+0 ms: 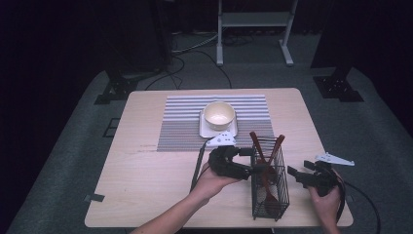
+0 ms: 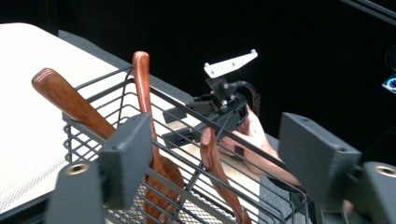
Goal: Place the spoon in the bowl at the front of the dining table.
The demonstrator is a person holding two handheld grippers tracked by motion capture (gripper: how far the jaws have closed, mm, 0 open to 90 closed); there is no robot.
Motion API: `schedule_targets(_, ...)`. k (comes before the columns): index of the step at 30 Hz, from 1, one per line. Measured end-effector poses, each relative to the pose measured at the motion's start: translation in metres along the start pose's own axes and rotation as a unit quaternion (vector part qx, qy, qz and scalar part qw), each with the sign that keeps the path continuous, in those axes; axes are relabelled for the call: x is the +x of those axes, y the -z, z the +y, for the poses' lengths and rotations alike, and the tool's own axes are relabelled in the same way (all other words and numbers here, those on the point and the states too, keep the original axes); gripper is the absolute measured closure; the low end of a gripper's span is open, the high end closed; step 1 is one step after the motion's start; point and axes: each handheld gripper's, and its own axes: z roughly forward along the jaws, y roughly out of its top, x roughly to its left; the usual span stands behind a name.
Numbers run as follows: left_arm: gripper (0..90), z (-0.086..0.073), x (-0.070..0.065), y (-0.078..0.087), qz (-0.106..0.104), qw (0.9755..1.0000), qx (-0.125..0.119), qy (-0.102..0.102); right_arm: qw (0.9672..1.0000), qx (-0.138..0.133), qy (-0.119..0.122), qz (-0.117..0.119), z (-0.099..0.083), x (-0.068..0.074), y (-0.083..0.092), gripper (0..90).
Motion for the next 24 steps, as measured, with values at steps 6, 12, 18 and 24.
schedule_targets(6,34.8,0.0005,0.0003,-0.0011,0.0,1.0,0.004,-0.008,1.0,0.0,0.0,0.0,0.0,0.0,0.0,16.1)
schedule_targets(12,44.7,-0.0001,0.0021,-0.0035,-0.001,1.0,0.008,-0.005,1.0,0.0,0.0,0.001,0.0,-0.0001,0.0,16.1)
schedule_targets(18,57.4,-0.0008,0.004,-0.005,-0.002,0.9998,0.014,-0.011,1.0,0.0,0.0,0.002,0.0,-0.0002,-0.0001,16.2)
schedule_targets(24,66.2,0.0006,0.0016,-0.0053,-0.001,0.9994,0.016,-0.031,1.0,0.0,0.0,0.002,0.0001,-0.0003,-0.0001,16.1)
